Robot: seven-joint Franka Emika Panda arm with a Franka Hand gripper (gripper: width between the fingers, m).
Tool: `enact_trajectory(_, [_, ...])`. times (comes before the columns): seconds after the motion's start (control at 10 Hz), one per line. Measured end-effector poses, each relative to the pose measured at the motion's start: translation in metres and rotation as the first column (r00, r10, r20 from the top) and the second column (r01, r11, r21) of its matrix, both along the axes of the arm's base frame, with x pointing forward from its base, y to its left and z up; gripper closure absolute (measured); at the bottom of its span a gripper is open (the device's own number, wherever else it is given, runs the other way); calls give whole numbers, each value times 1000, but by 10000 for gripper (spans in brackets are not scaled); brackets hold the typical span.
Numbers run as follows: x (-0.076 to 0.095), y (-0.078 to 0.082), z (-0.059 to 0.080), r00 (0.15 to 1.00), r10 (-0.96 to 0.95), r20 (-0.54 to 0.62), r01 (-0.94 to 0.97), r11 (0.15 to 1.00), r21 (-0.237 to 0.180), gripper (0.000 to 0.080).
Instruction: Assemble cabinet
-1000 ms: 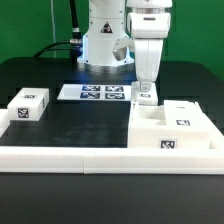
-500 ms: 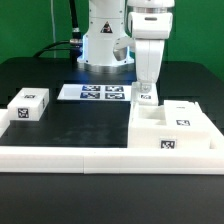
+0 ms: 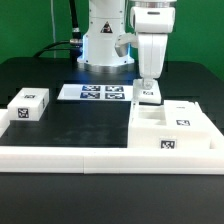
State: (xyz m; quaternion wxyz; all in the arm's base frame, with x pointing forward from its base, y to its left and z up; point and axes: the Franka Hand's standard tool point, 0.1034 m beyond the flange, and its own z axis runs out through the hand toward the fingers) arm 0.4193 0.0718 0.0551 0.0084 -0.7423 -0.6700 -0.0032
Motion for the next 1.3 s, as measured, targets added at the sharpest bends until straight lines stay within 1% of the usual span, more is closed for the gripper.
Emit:
enact_trajectory(0.4, [0, 0, -2, 1000, 0, -4, 0, 1000, 0, 729])
enact_trajectory(0.6, [13, -1, 2, 1000, -5, 7, 5, 1000, 1, 729])
enact_trajectory(0.7, [16, 0, 3, 1000, -8, 12, 8, 1000, 1, 729])
enact_trajectory(1.0, [15, 0, 2, 1000, -8, 9, 8, 1000, 1, 729])
enact_trajectory(1.1, [15, -2, 2, 1000, -6, 6, 6, 1000, 1, 729])
enact_trajectory(1.2, [17, -11, 2, 1000, -7, -10, 7, 1000, -4, 729])
enact_trajectory(1.3, [23, -16, 3, 1000, -19, -12, 19, 1000, -6, 729])
